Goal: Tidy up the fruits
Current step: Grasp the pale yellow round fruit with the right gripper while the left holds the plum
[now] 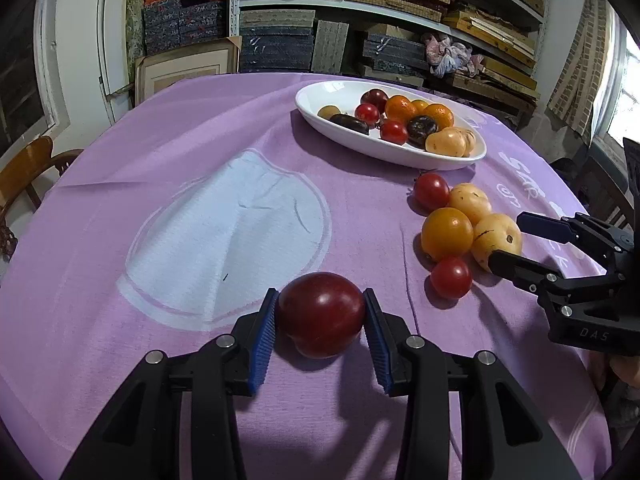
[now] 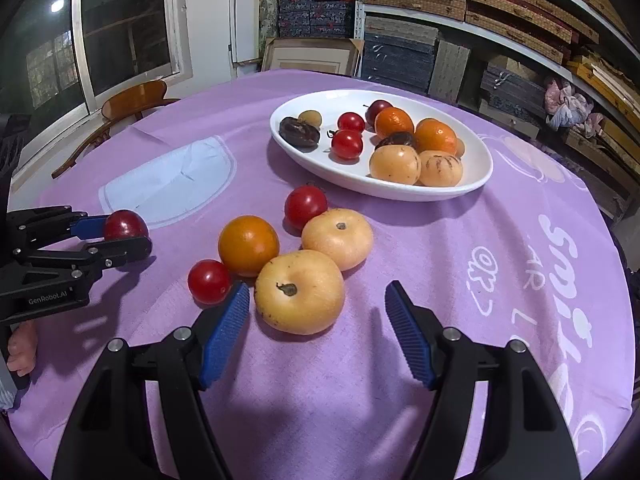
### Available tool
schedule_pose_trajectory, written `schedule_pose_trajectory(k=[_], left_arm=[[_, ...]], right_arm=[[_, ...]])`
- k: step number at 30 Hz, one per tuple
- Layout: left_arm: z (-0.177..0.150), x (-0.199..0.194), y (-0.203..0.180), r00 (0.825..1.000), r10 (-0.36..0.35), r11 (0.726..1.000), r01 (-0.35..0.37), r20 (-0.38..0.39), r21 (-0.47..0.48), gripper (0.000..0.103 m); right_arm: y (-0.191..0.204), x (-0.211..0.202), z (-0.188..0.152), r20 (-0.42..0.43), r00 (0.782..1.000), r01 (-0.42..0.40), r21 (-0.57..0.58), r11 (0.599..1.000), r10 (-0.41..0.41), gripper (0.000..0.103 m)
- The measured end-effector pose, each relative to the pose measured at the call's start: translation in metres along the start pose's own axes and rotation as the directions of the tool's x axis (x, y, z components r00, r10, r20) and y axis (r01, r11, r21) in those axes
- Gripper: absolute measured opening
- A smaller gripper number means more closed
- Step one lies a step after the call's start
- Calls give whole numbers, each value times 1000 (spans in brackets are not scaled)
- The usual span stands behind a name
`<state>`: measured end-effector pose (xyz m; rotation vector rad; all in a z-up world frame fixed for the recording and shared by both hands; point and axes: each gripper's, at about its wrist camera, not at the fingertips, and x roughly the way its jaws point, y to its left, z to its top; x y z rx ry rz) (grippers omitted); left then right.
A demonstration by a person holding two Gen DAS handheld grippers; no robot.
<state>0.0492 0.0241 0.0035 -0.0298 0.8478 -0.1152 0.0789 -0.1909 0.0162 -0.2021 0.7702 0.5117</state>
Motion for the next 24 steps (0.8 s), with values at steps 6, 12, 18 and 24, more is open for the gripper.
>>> schedule_pose_trajectory(k=[6, 12, 18, 24], left_arm=[[0, 4, 2, 1000, -4, 1000, 4, -19, -13, 42], [-1, 3, 4, 1000, -5, 1000, 4, -13, -26, 42], [-1, 2, 5, 1000, -6, 1000, 5, -11, -30, 42], [-1, 0, 6, 1000, -11, 999, 10, -4, -35, 42]], right_arm=[[5, 3, 0, -18, 1000, -5, -23, 1000, 4, 53], [3, 4, 0, -23, 1000, -9, -13, 1000, 8, 47], [1, 4, 0, -23, 1000, -21, 1, 1000, 21, 47], [-4, 0, -3, -24, 999, -45, 31, 999, 45, 47]])
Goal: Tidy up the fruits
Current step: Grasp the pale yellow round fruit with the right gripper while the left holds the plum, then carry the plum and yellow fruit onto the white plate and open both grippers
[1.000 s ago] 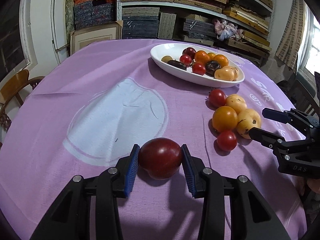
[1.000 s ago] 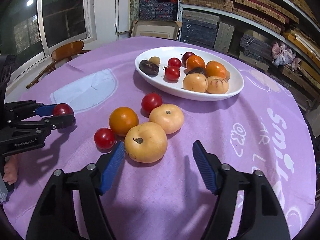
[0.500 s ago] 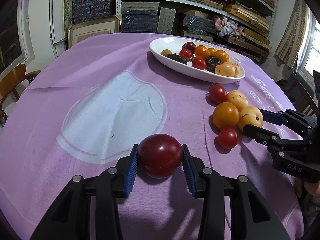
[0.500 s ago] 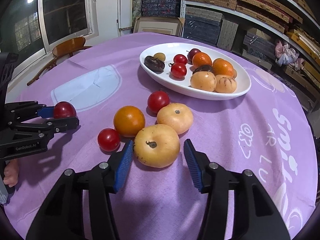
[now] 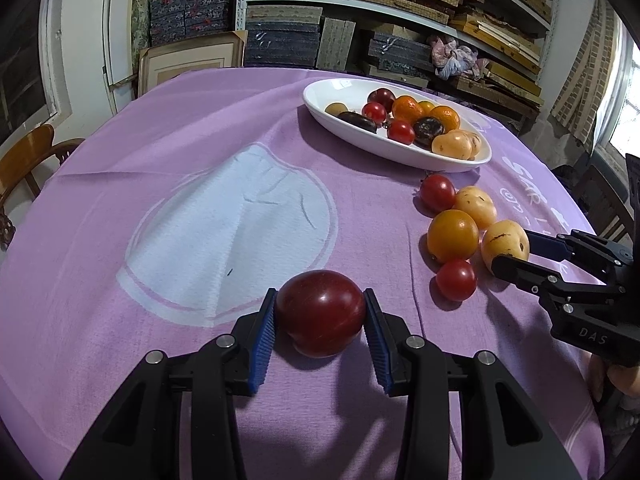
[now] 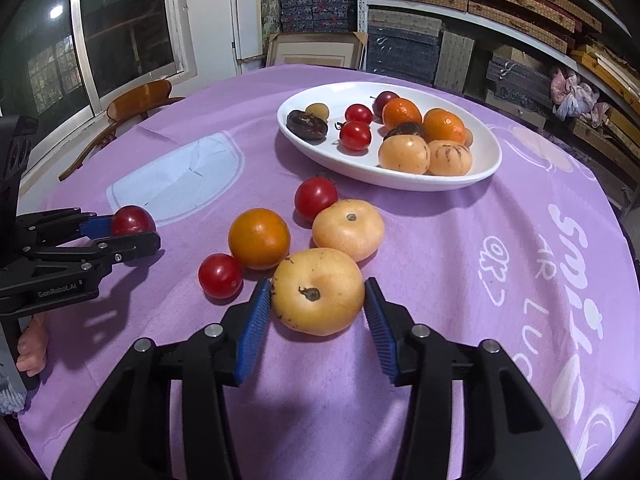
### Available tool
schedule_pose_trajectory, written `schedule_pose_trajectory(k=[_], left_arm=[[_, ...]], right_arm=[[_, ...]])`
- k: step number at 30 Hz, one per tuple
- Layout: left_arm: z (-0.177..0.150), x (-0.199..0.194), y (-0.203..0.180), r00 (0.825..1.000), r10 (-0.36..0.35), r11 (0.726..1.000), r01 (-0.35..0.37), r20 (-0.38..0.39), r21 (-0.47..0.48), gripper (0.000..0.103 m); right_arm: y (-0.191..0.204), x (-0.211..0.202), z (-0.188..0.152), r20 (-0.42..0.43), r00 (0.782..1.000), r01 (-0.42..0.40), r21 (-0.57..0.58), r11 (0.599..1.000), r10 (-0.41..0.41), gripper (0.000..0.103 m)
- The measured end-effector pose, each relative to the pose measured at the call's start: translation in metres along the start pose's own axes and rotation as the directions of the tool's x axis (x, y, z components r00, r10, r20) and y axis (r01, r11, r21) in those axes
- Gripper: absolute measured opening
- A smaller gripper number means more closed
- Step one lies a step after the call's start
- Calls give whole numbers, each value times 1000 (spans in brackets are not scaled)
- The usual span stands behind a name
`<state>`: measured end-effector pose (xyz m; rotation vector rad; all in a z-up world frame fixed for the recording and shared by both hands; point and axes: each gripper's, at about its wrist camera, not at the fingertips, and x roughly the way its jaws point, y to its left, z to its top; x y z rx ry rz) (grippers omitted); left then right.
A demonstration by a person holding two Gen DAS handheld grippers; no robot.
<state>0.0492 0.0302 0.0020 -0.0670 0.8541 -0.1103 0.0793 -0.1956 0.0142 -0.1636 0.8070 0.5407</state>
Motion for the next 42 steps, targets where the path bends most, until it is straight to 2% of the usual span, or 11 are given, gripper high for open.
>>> schedule_pose_trajectory(k=[7, 11, 18, 22, 27, 33, 38, 42], left_arm=[[0, -4, -2, 1000, -10, 1000, 9, 16, 11, 42], [0, -4, -3, 1000, -8, 1000, 7, 18, 13, 42], [4, -7, -16, 997, 53, 996, -56, 48, 71, 42], [15, -6, -24, 997, 56, 993, -61, 51, 101, 42], [51, -7, -33, 995, 48, 990, -59, 87, 128, 42], [111, 6, -49, 993, 2, 994, -15, 116, 112, 42], [153, 40, -61, 994, 6, 994, -18, 108, 107, 42], [187, 77, -60, 997, 28, 995, -34, 66, 92, 42]], right_arm=[[-6, -2, -3, 1, 1000, 5, 21, 1000, -5, 47], [-10, -14, 0, 42, 999, 9, 40, 999, -11, 47], [-17, -27, 3, 74, 997, 11, 68, 998, -16, 47], [-25, -36, 4, 100, 995, 13, 96, 995, -22, 47], [-43, -49, 15, 132, 991, 4, 148, 989, -24, 47], [-65, -52, 55, 151, 985, 59, 169, 984, -85, 47], [-76, -31, 92, 157, 982, 73, 178, 981, -102, 47], [-66, -1, 114, 138, 987, 66, 130, 989, -84, 47]])
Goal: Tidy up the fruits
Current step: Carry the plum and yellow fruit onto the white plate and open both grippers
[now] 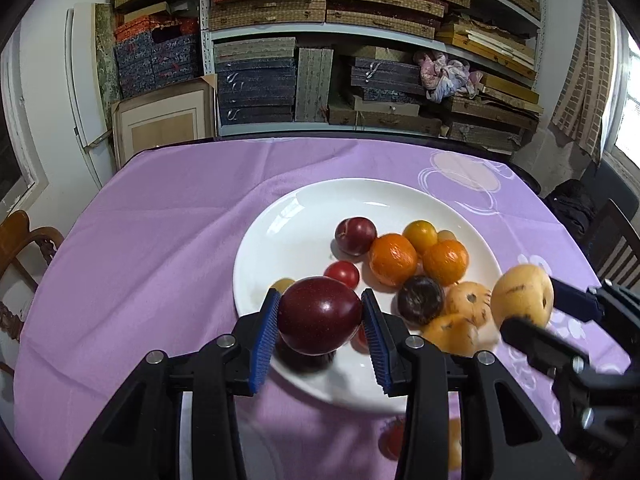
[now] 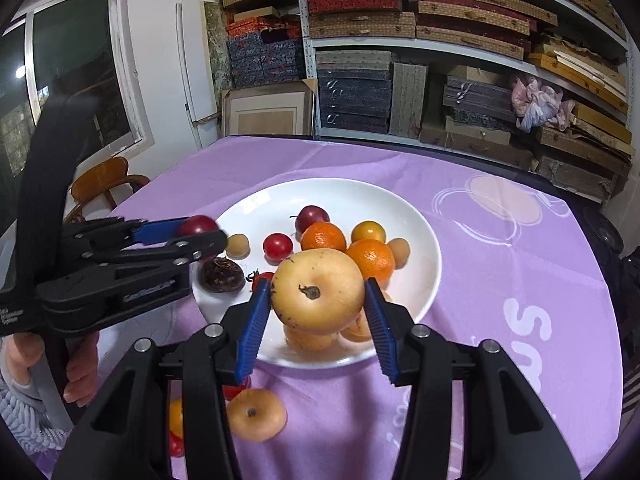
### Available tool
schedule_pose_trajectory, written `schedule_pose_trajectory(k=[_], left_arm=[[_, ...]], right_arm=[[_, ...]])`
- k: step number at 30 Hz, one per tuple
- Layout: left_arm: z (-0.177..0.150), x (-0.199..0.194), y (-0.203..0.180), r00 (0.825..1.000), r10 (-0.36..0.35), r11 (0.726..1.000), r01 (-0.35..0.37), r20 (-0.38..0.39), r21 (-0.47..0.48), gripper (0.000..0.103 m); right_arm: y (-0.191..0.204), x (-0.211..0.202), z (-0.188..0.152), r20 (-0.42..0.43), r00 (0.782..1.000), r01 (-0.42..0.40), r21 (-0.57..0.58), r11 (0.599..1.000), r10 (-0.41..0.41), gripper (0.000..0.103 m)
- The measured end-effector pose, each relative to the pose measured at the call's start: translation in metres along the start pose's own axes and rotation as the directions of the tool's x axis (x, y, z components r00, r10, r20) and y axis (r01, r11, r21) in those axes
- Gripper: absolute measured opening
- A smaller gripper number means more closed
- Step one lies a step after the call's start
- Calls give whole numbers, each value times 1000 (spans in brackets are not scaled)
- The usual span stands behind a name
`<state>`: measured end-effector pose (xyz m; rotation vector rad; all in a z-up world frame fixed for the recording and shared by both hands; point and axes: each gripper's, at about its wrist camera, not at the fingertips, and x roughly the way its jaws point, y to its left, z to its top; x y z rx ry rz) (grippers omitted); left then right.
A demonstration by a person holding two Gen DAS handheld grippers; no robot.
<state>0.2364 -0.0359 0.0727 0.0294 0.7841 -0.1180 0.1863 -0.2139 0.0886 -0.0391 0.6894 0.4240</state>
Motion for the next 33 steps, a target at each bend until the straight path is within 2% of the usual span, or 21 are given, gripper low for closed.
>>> schedule_pose_trajectory(k=[4, 9, 10, 11, 12, 13, 14, 16, 19, 22, 24, 25, 30, 33], left_arm=[[20, 36, 7, 999, 6, 1000, -7, -41, -22, 42], [30, 65, 10, 998, 21, 999, -22, -65, -24, 42], [30, 66, 9, 998, 22, 999, -24, -58, -24, 42], [31, 67, 10, 998, 27, 999, -28, -52, -22, 45], [31, 66, 10, 999, 27, 999, -28, -46, -24, 51], [31, 63, 10, 999, 25, 999, -26, -37, -29, 54], [31, 59, 11, 999, 21, 999, -22, -28, -36, 61], [29, 46, 14, 1000, 16, 999, -16, -4, -45, 65], [21, 17, 24, 1000, 14, 998, -12, 27, -64, 74], [2, -16, 30, 999, 25, 997, -22, 46, -70, 75], [-18, -35, 32, 998, 39, 997, -36, 50, -69, 85], [-29, -45, 32, 998, 44, 997, -40, 51, -66, 86], [-91, -78, 11, 1000, 12, 1000, -12, 24, 3, 87], [-126, -92, -7, 999, 11, 998, -13, 36, 66, 87]], right_arm=[[20, 37, 6, -41, 999, -27, -51, 998, 25, 47], [30, 68, 3, -78, 997, -19, -91, 996, 12, 47], [31, 70, 1, -76, 997, -16, -96, 995, 8, 52], [30, 71, 0, -67, 998, -5, -101, 995, -1, 67], [30, 69, 0, -52, 999, 0, -103, 995, -6, 76], [29, 64, 0, -30, 999, 7, -100, 995, -10, 90], [26, 59, -1, -9, 1000, 16, -95, 995, -17, 92], [21, 44, -1, 17, 1000, 21, -83, 996, -20, 92], [8, 13, -5, 65, 997, 34, -49, 998, -30, 99], [-9, -19, -20, 111, 994, 20, 14, 1000, -21, 99], [-22, -32, -32, 110, 994, 19, 67, 998, -27, 99], [-28, -37, -39, 105, 994, 19, 97, 995, -29, 99], [-55, -49, -72, 104, 993, 25, 247, 969, -52, 99], [-62, -51, -85, 77, 996, 25, 280, 960, -49, 99]])
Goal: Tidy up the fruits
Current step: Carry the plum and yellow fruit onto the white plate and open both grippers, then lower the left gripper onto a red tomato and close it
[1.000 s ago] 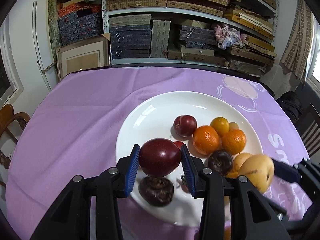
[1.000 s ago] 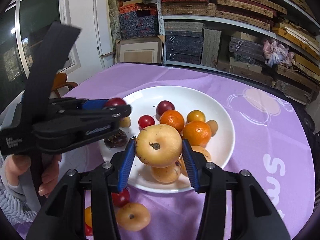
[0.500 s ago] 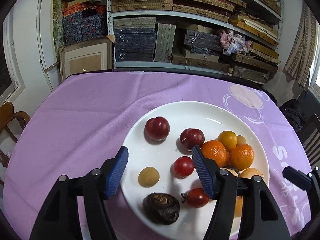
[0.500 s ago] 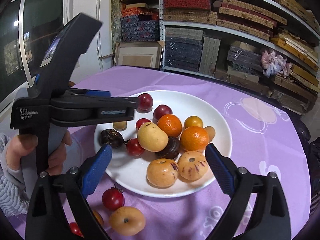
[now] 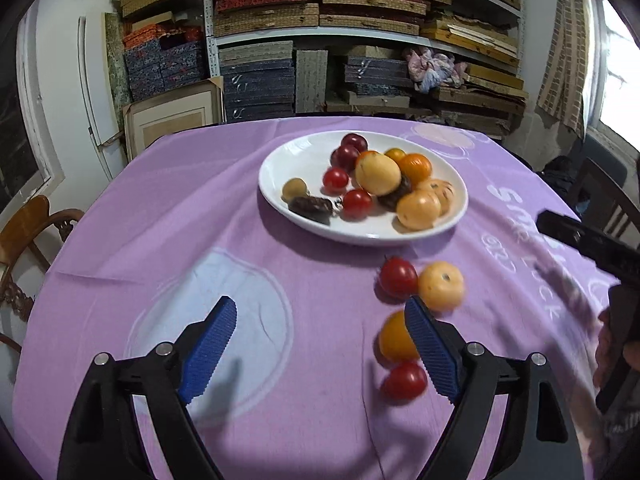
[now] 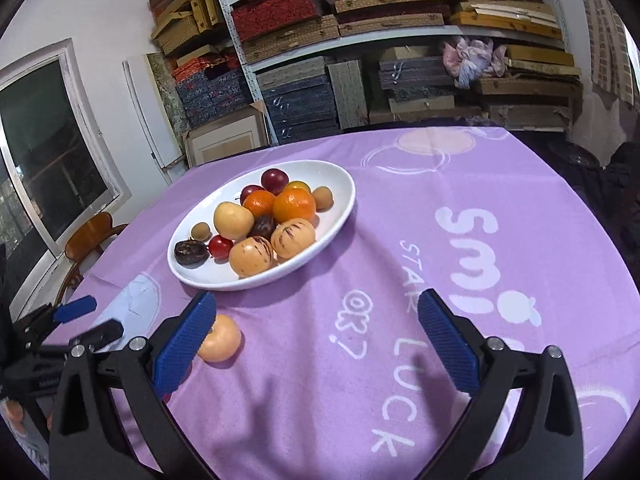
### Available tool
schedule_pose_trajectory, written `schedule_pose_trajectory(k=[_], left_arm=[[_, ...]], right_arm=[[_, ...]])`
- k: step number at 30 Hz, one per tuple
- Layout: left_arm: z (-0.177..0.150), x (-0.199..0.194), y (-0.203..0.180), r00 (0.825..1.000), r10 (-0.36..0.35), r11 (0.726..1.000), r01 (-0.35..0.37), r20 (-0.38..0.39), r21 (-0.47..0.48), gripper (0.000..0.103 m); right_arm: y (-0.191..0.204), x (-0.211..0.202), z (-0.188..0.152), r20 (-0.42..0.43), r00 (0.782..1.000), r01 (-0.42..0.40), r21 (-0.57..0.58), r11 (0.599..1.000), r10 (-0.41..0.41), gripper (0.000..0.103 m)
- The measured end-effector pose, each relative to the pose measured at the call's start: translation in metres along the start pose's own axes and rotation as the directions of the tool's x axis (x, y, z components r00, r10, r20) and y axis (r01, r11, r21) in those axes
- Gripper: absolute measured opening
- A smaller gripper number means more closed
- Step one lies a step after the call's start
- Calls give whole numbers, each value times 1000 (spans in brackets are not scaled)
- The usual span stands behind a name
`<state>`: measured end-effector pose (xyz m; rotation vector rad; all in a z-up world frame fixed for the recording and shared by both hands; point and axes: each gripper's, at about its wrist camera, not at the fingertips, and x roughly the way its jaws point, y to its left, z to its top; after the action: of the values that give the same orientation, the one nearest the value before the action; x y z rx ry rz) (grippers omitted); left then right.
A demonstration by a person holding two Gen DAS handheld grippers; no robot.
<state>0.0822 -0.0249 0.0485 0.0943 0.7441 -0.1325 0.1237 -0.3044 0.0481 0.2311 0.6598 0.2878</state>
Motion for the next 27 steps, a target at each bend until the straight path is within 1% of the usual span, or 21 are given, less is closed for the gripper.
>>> schedule_pose_trajectory(k=[3, 7, 10, 13, 17, 20, 22, 24, 27], left_arm=[[-23, -4, -15, 1000, 8, 999, -8, 5, 46, 87], [-34, 1, -25, 999, 29, 995, -31, 22, 92, 87], [-37, 7, -32, 1000, 12, 994, -13, 7, 104, 87], [-38, 12, -35, 1000, -8, 994, 9, -14, 110, 87], [-38, 14, -31, 999, -14, 997, 17, -32, 76, 87], [-38, 22, -22, 997, -10, 999, 12, -75, 30, 87], [-38, 24, -16, 996, -7, 1000, 8, -87, 4, 87], [-38, 26, -14, 995, 0, 1000, 0, -101, -1, 87], [-40, 29, -18, 992, -12, 1000, 15, -125, 21, 87]], right_arm=[[-7, -3, -3, -2, 1000, -24, 29, 999, 24, 99], [-8, -7, 0, 18, 1000, -23, 33, 999, 22, 99], [-7, -11, 0, 33, 999, -19, 28, 999, 18, 99], [-6, -12, 0, 30, 999, -21, 27, 999, 20, 99], [-7, -11, 0, 20, 1000, -21, 29, 999, 20, 99], [-9, -11, 1, 16, 1000, -25, 38, 999, 24, 99], [-9, -10, 1, 14, 999, -30, 45, 999, 30, 99], [-9, -10, 1, 13, 999, -30, 44, 999, 29, 99], [-9, -10, 1, 12, 1000, -30, 45, 999, 29, 99]])
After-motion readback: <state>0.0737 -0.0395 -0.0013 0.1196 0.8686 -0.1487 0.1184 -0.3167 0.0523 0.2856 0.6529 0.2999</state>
